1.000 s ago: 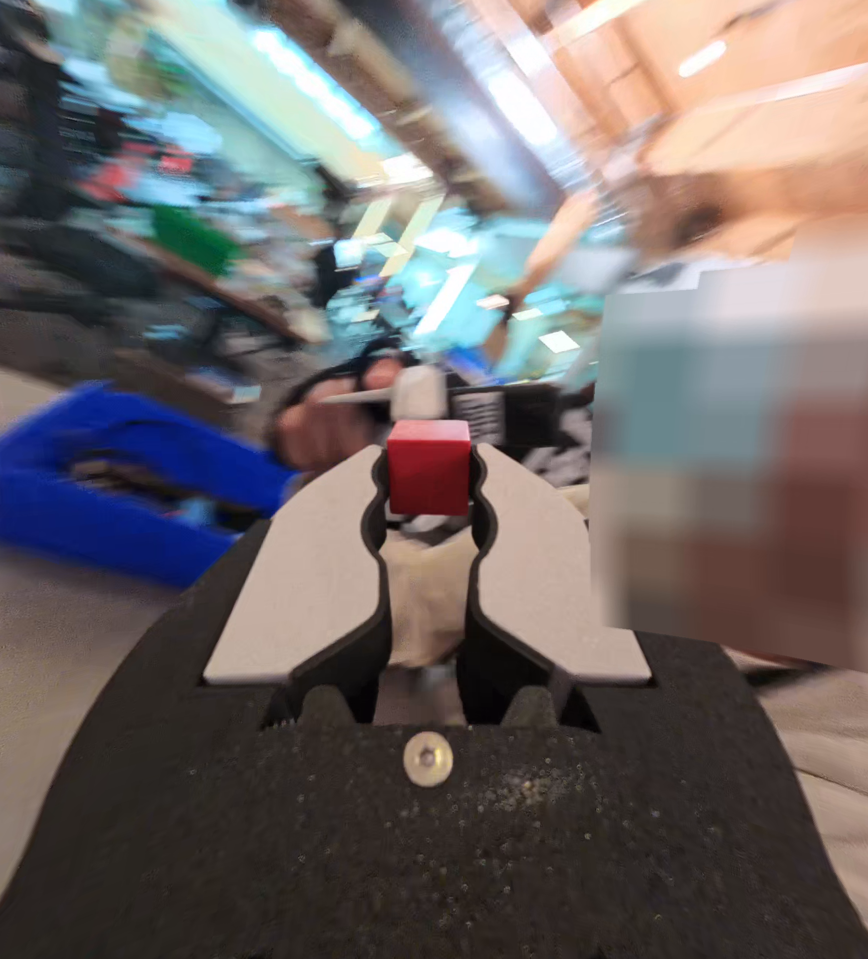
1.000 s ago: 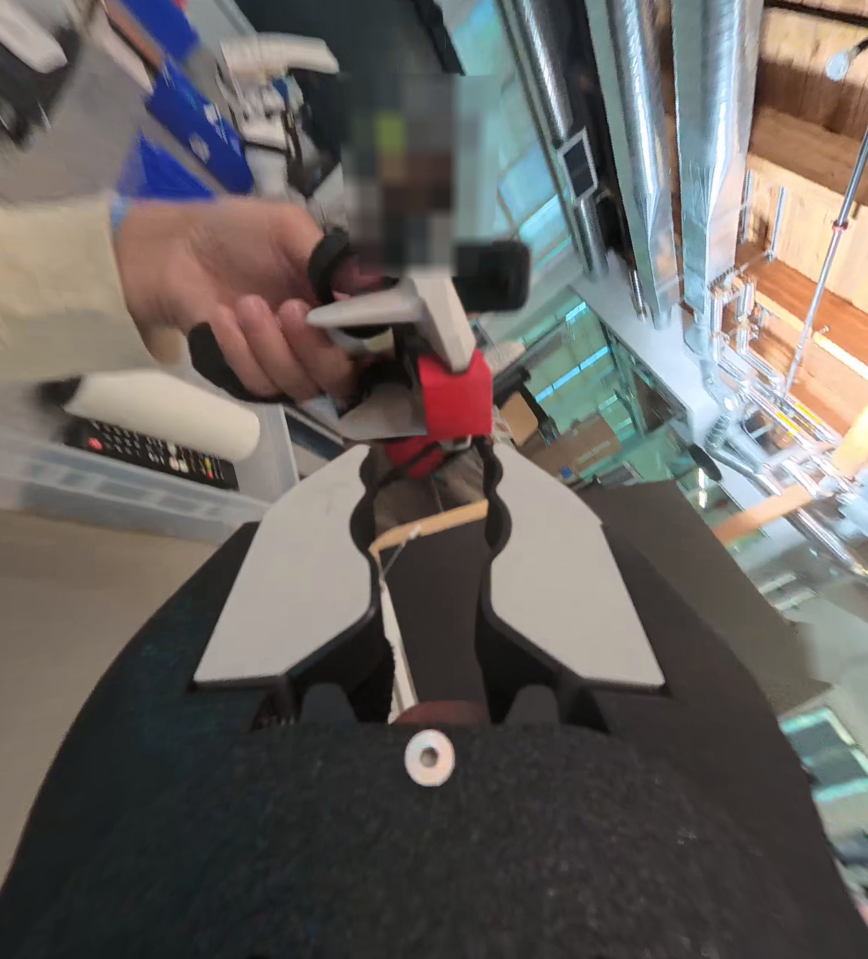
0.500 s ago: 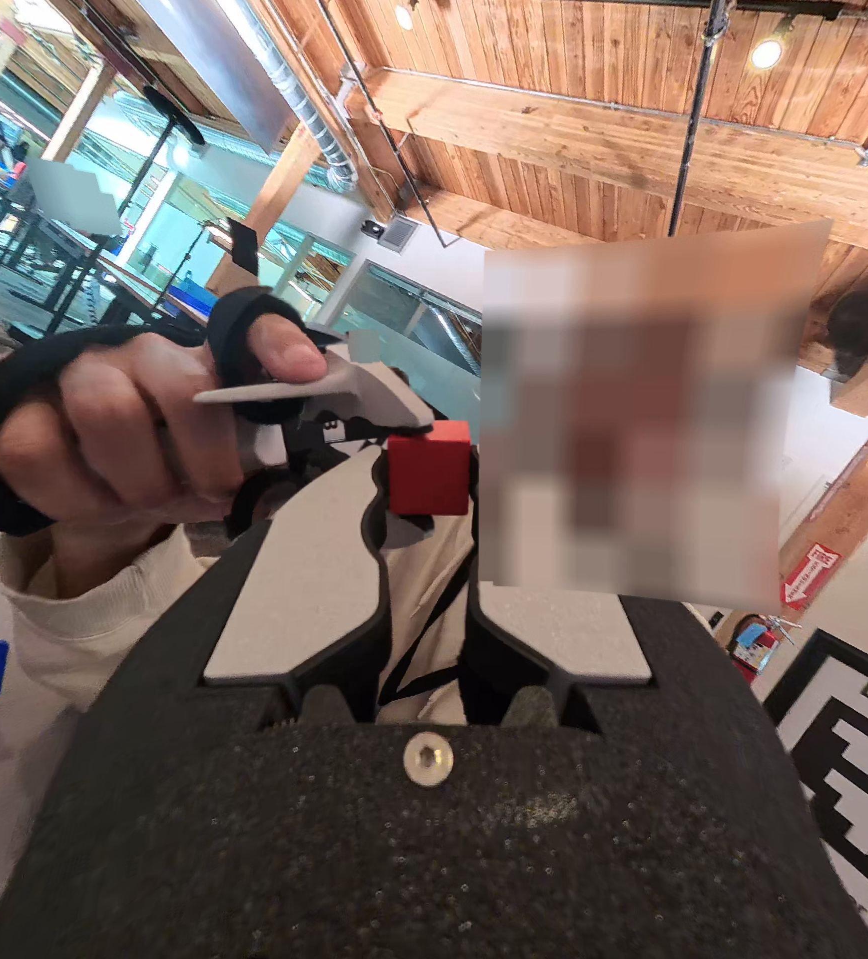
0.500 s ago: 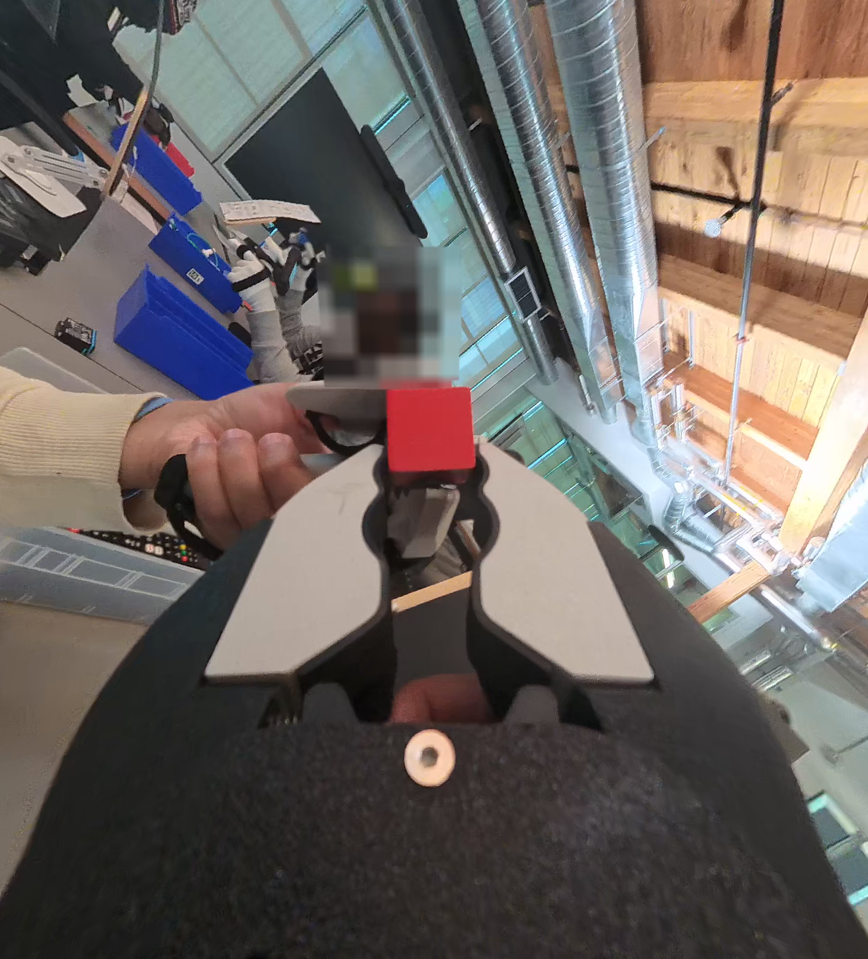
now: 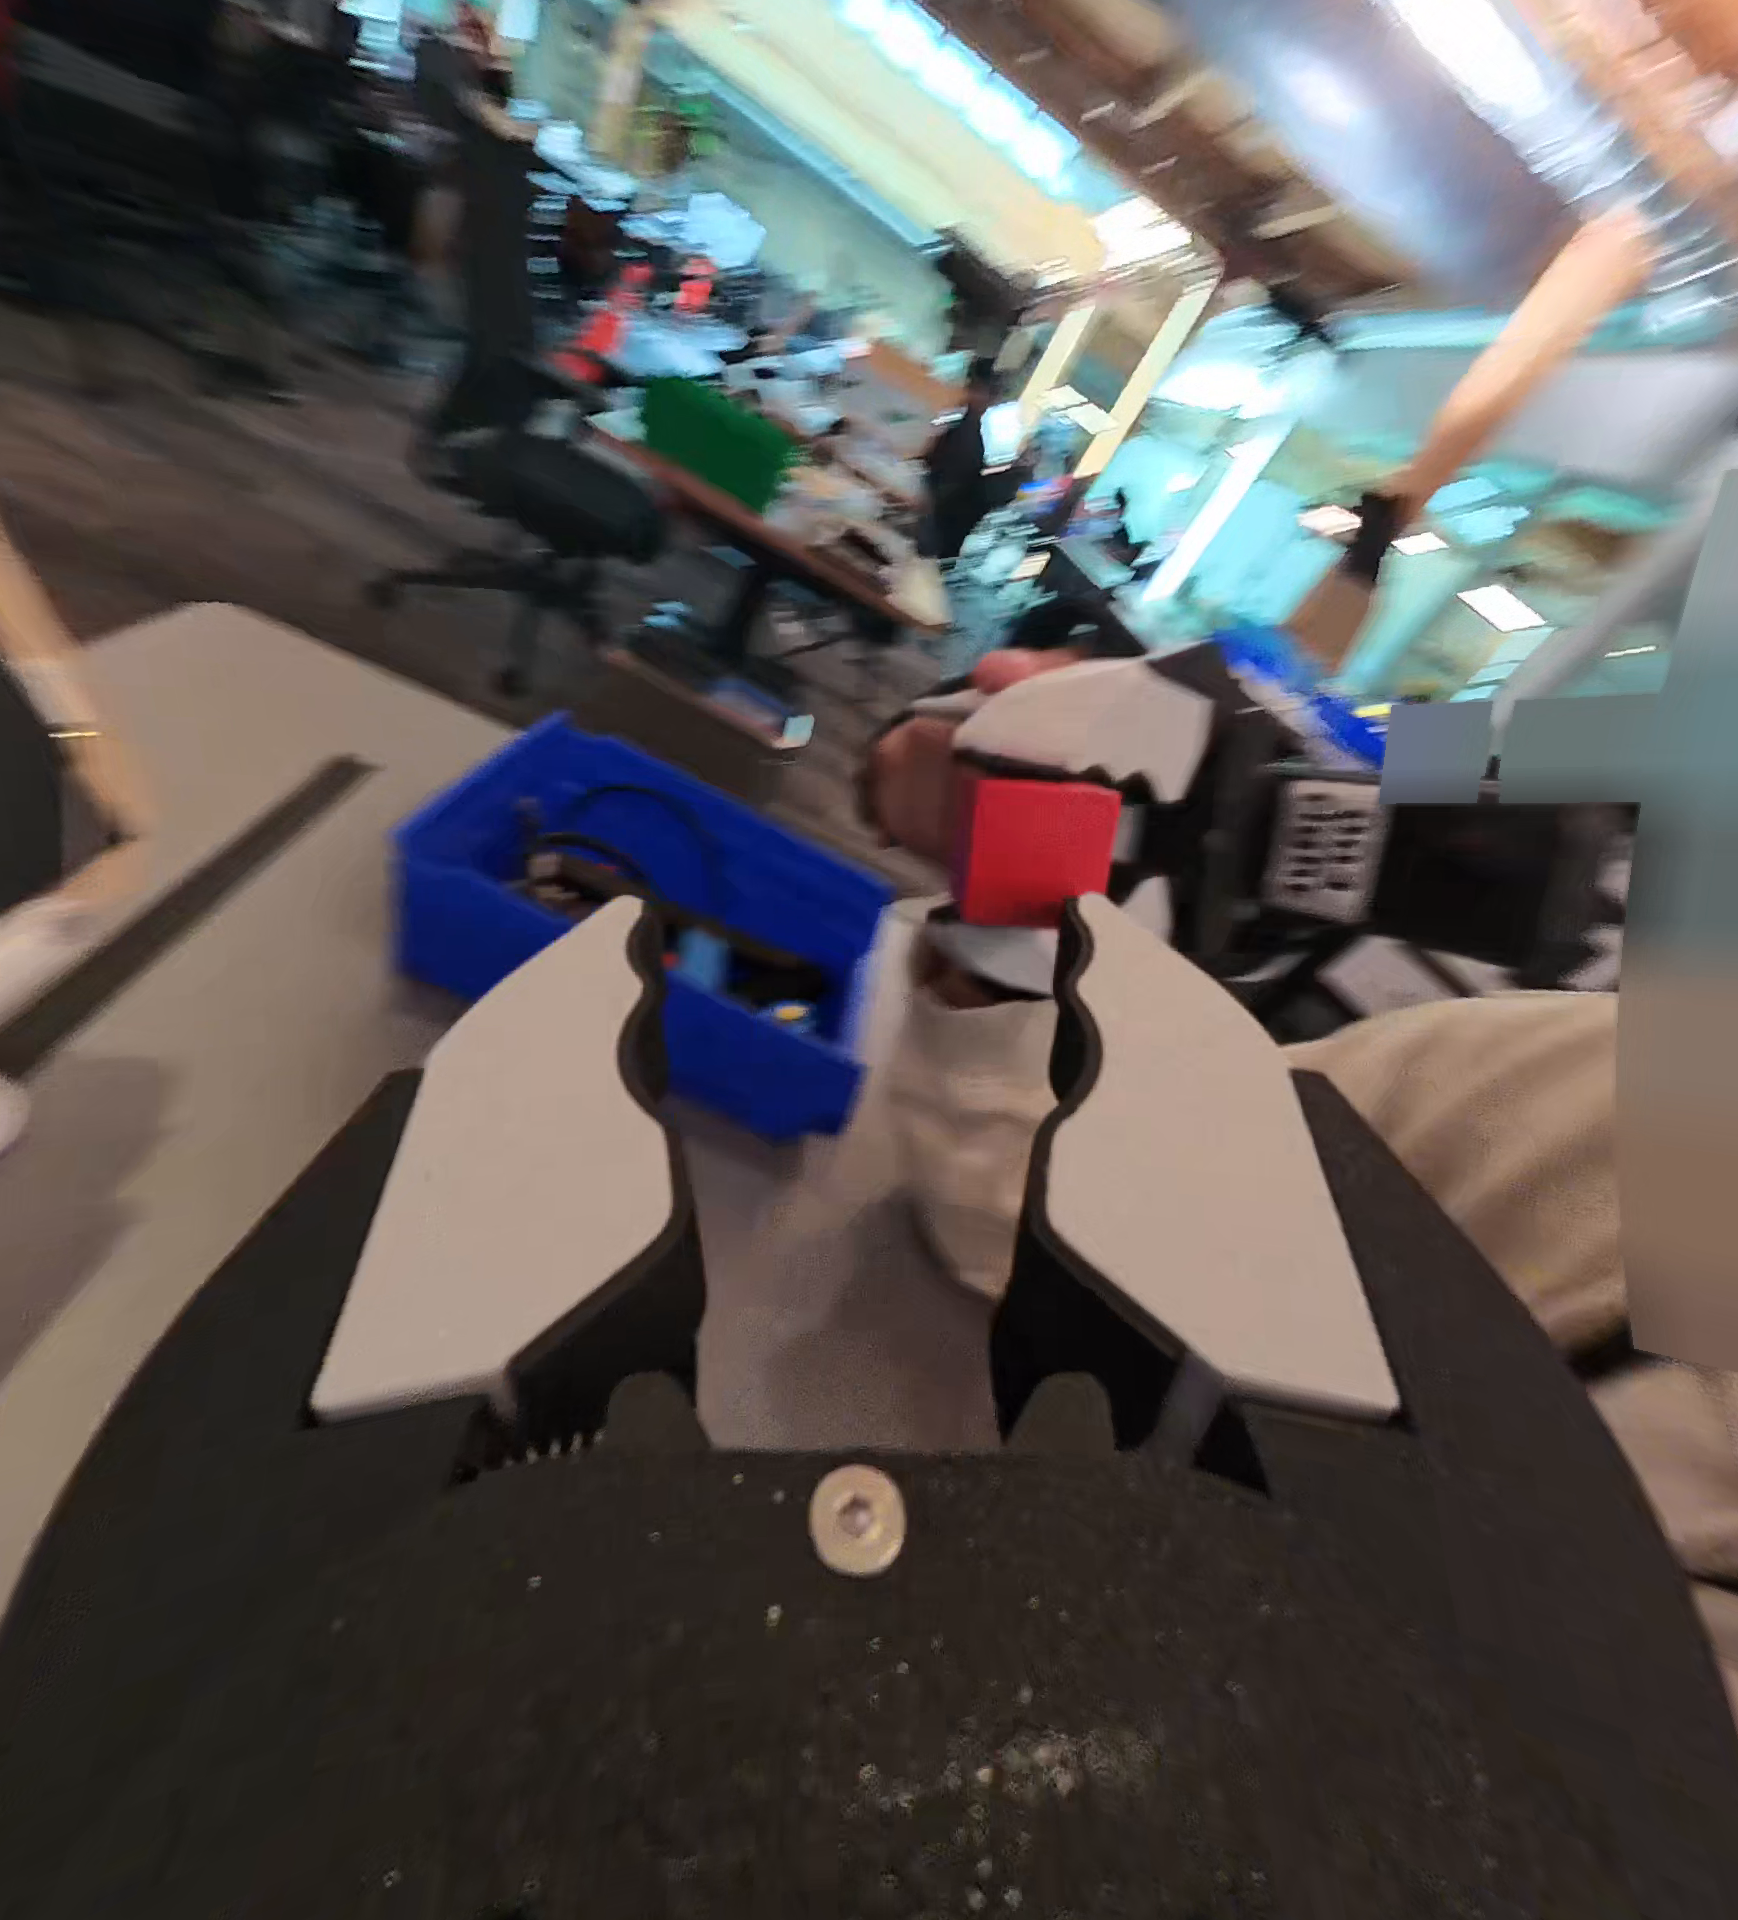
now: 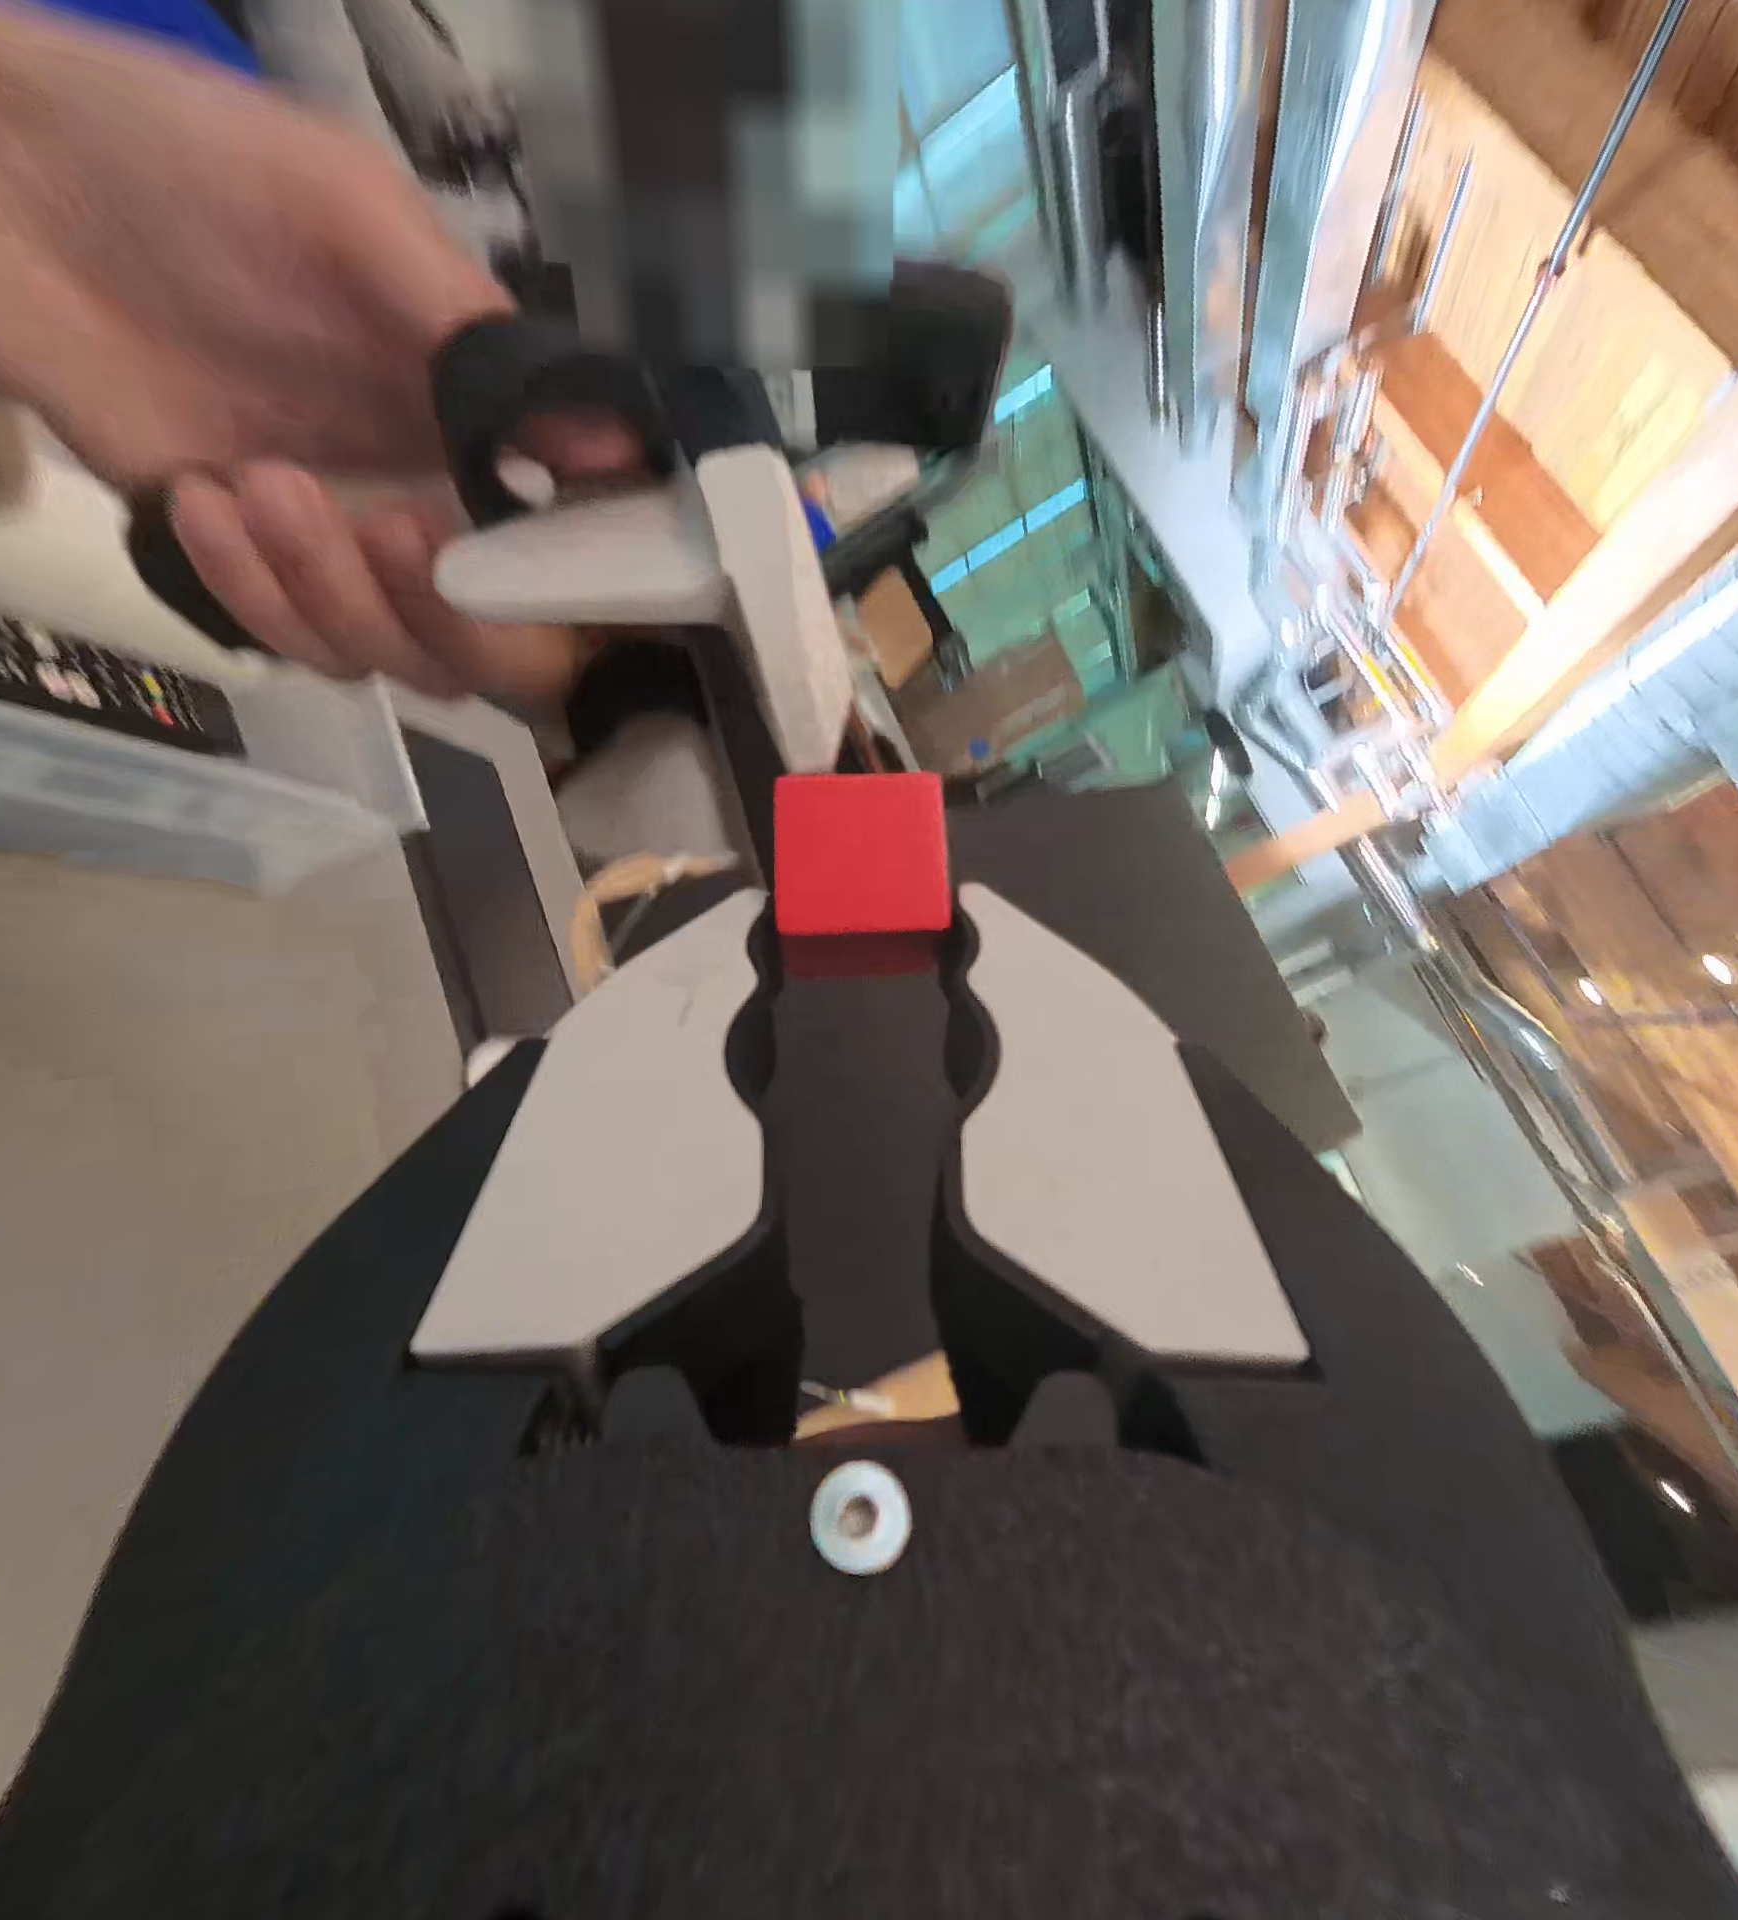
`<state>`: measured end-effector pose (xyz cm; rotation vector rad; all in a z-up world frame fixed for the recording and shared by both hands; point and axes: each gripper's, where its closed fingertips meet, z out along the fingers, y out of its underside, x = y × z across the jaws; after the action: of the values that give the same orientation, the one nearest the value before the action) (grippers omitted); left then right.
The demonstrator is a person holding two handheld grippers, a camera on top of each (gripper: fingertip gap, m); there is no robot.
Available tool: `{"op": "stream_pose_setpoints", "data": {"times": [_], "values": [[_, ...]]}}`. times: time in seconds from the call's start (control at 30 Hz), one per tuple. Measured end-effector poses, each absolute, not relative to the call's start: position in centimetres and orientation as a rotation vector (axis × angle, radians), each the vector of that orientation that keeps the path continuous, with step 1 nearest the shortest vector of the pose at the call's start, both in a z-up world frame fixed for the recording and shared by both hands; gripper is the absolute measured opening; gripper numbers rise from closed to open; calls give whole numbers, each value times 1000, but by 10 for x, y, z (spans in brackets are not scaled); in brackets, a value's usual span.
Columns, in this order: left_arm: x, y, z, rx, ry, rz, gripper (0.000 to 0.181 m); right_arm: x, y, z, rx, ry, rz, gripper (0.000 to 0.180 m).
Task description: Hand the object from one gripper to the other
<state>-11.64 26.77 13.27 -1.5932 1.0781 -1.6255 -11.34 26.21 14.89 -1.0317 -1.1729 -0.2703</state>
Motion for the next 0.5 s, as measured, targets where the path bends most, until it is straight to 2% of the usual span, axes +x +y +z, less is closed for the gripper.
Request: {"op": "stream_pose_setpoints", "data": {"times": [0.13,0.5], "values": [[-127,292,112,-1704,1081,-1234,65,-106,282,134,-1137,-1184,-399,29],[-115,306,93,-1779,1087,-954,53,-95,309,111,-1247,-1210,-567,29]]}}
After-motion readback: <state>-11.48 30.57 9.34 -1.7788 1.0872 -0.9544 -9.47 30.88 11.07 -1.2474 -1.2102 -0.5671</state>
